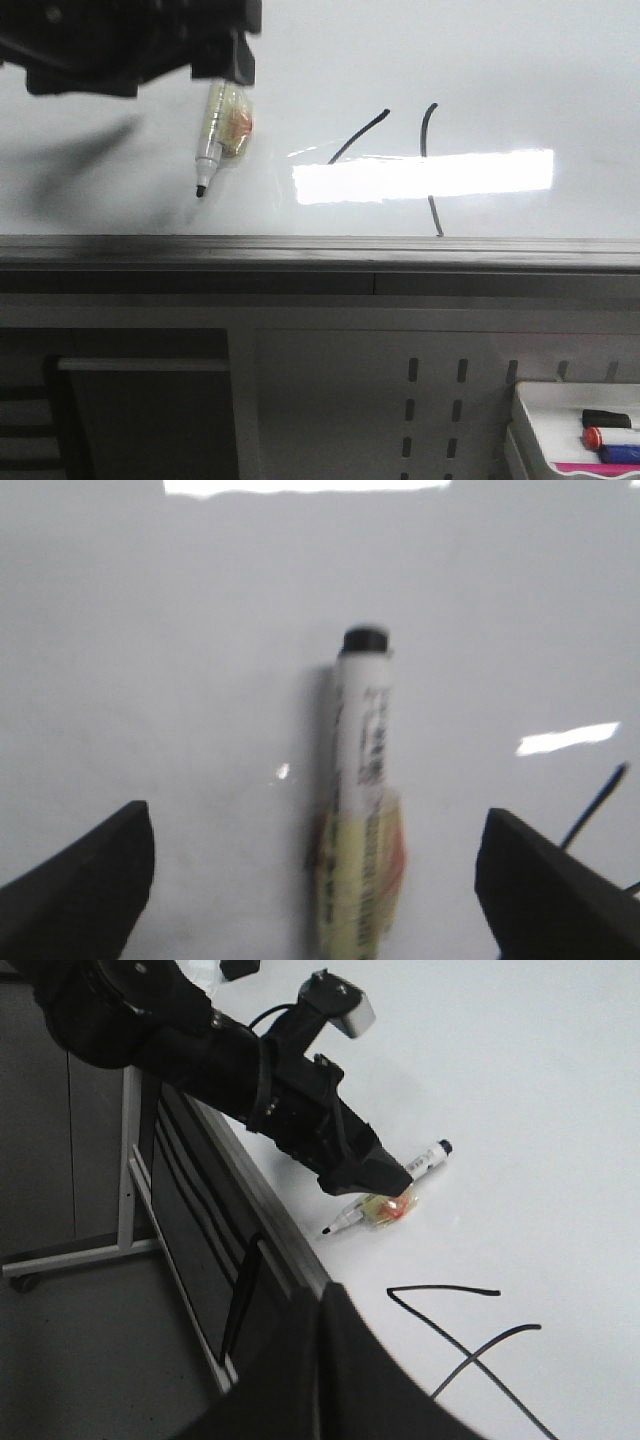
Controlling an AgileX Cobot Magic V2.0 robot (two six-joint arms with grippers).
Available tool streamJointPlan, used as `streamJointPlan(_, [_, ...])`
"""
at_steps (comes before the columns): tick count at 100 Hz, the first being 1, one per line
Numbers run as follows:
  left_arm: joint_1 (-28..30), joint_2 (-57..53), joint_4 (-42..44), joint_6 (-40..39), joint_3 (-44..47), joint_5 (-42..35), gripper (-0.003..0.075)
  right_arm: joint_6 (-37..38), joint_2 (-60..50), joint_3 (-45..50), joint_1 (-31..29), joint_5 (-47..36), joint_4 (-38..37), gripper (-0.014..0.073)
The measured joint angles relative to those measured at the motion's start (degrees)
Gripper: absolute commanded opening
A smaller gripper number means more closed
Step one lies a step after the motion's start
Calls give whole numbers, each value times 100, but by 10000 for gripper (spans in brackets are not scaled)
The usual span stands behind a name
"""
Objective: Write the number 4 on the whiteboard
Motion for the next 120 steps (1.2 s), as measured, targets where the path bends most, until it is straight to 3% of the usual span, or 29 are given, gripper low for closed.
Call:
streamJointPlan(17, [-262, -1163, 0, 516, 0, 10, 488, 0, -553, 0, 0, 93, -33, -60])
streamJointPlan(24, [-341, -1575, -60, 754, 11, 10, 371, 2, -774, 0, 0, 234, -88, -60])
streamJointPlan(32, [-416, -2064, -316, 1070, 131, -8, 185, 278, -1028, 27, 0, 314, -305, -59])
streamJointPlan(47, [-481, -2919, -1096, 1735, 783, -124, -18, 1915, -1679, 399, -11, 350, -1740, -60])
streamJointPlan(63, [-480, -3745, -1551, 1889, 1644, 54, -20, 2676, -2699, 946, -9, 657, -2658, -66])
streamJointPlan(91, [-484, -4373, -1595, 1911, 2310, 991, -20, 2763, -3007, 1089, -9, 1459, -2708, -66])
streamJointPlan(120, [-484, -4386, -1595, 1911, 2361, 1098, -20, 2778, -3007, 1089, -9, 1512, -2708, -66])
